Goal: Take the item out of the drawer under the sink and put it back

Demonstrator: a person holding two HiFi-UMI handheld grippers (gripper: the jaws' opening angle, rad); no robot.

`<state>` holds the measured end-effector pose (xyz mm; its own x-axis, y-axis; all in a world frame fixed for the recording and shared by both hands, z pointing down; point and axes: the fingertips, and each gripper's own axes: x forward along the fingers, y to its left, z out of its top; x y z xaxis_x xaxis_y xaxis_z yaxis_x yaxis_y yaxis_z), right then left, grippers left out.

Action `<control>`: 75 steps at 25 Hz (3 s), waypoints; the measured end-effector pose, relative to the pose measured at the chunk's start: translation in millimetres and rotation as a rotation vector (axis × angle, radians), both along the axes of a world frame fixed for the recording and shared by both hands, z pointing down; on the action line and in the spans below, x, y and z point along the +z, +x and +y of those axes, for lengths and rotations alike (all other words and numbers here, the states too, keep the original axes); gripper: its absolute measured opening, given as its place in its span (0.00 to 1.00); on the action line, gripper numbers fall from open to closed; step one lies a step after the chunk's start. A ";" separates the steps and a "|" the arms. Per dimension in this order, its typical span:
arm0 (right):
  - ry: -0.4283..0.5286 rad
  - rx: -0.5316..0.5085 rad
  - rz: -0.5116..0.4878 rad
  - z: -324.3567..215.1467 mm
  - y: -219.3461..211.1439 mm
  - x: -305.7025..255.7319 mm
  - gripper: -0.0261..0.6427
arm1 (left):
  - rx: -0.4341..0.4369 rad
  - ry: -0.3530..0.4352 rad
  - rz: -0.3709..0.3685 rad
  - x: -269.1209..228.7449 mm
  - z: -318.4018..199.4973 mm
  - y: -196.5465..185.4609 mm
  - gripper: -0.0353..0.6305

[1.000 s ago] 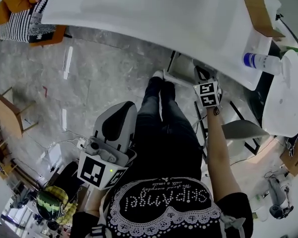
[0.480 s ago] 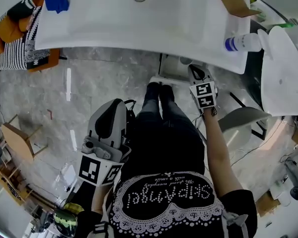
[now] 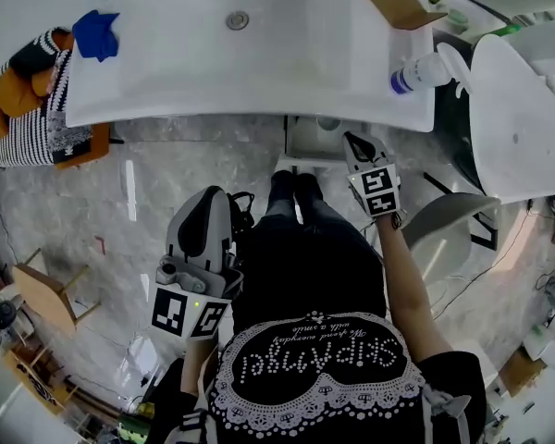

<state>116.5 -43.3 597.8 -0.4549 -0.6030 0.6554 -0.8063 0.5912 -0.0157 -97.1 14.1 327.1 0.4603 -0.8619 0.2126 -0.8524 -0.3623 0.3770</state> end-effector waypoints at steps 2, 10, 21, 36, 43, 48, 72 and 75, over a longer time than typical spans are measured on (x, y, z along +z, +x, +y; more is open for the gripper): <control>0.011 0.015 -0.034 0.6 0.6 -10.8 0.06 | 0.003 0.007 0.009 -2.9 -1.8 2.7 0.06; 0.132 0.053 -0.128 0.6 -0.7 -73.0 0.06 | 0.050 0.058 0.013 -16.4 -12.5 16.5 0.06; 0.325 0.206 -0.207 8.8 36.7 -169.6 0.06 | 0.197 0.086 0.066 -24.8 -25.9 73.3 0.06; 0.456 0.308 -0.292 48.0 39.0 -250.2 0.07 | 0.251 0.168 0.049 -42.4 -39.2 68.4 0.06; 0.481 0.283 -0.317 60.7 18.1 -261.0 0.07 | 0.230 0.202 0.041 -49.8 -35.1 45.3 0.06; 0.481 0.227 -0.306 67.6 -13.2 -261.2 0.07 | 0.218 0.249 0.009 -58.3 -29.8 22.8 0.06; 0.444 0.200 -0.360 80.2 -43.1 -262.6 0.07 | 0.146 0.188 -0.062 -45.3 -8.2 -37.2 0.06; 0.443 0.200 -0.353 81.7 -42.1 -261.7 0.07 | 0.136 0.189 -0.070 -45.8 -9.9 -35.7 0.06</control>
